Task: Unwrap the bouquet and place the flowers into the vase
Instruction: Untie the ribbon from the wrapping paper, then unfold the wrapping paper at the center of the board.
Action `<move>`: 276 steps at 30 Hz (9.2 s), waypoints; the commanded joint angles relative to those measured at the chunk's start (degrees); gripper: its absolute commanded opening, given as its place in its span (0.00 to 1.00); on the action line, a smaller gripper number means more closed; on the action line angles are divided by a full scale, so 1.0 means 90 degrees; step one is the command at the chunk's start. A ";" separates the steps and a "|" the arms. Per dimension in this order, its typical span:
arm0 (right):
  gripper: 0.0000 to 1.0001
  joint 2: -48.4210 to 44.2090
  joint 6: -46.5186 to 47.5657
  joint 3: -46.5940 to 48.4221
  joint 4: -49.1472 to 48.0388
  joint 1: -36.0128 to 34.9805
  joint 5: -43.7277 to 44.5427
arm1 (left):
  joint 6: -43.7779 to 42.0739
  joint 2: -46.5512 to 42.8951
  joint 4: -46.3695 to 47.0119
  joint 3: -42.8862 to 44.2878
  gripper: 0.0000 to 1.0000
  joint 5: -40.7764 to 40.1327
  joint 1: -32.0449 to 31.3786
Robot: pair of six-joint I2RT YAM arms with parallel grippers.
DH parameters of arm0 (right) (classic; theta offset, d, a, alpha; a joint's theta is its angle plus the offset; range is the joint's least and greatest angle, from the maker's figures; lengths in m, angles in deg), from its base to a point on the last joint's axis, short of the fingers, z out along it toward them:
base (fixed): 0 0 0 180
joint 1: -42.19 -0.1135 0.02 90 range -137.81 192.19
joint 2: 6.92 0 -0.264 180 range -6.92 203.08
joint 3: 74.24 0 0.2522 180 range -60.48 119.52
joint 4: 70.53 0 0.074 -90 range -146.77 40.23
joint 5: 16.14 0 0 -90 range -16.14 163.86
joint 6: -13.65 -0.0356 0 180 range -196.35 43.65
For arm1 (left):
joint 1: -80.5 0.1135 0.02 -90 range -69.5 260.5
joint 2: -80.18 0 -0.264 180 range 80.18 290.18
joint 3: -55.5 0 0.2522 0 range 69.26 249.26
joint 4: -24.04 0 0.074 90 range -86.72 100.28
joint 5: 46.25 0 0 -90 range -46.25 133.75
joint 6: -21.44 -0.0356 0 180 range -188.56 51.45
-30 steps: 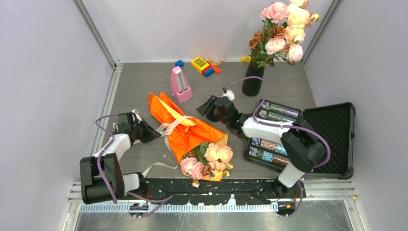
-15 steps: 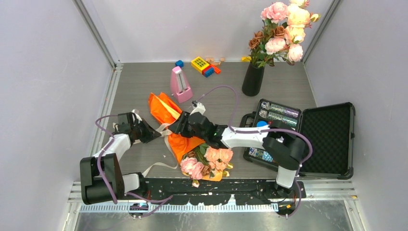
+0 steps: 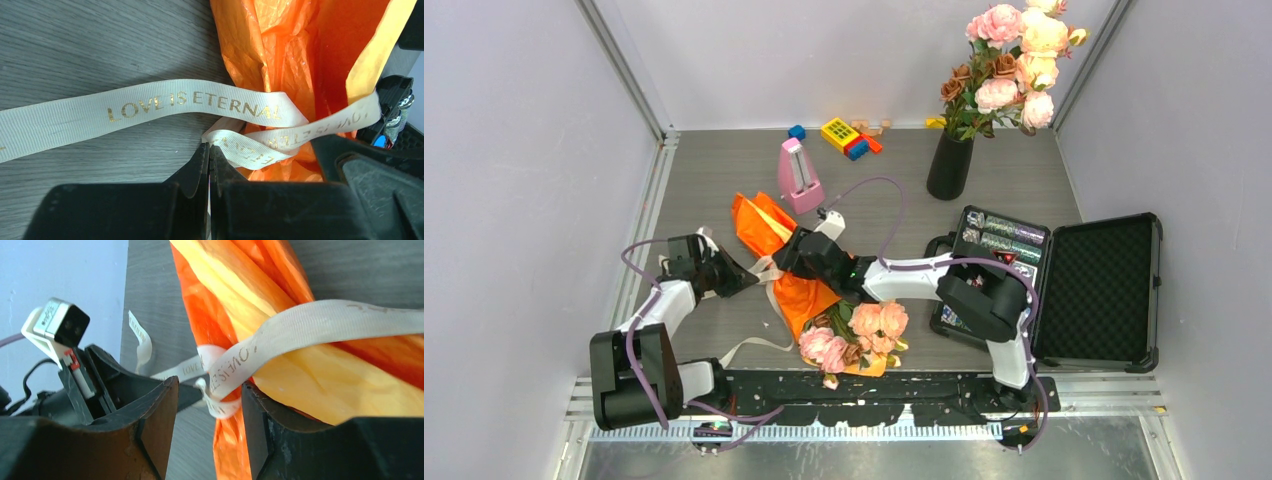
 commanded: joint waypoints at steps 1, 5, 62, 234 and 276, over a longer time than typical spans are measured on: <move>0.55 0.0351 0.0360 0.0686 -0.0071 0.0024 0.0660 | 0.0044 -0.0214 0.0125 -0.0070 0.00 0.0154 0.0041; 0.55 0.0653 0.0405 0.1106 0.0025 0.0085 0.0669 | 0.0035 -0.0256 0.0095 -0.0097 0.00 0.0154 0.0041; 0.61 -0.2285 -0.0008 -0.1215 -0.0169 0.0667 -0.1534 | -0.1194 -0.1110 -0.3044 0.2987 0.69 0.0241 0.0148; 0.03 -0.0837 0.4722 0.0242 0.3458 0.3347 -0.4826 | 0.0673 0.0725 0.0484 0.0637 0.34 -0.1298 -0.2264; 0.64 -0.3501 0.5050 -0.0904 0.3429 0.3291 -0.3384 | 0.2663 0.2132 0.1429 0.3174 0.84 -0.2753 -0.3533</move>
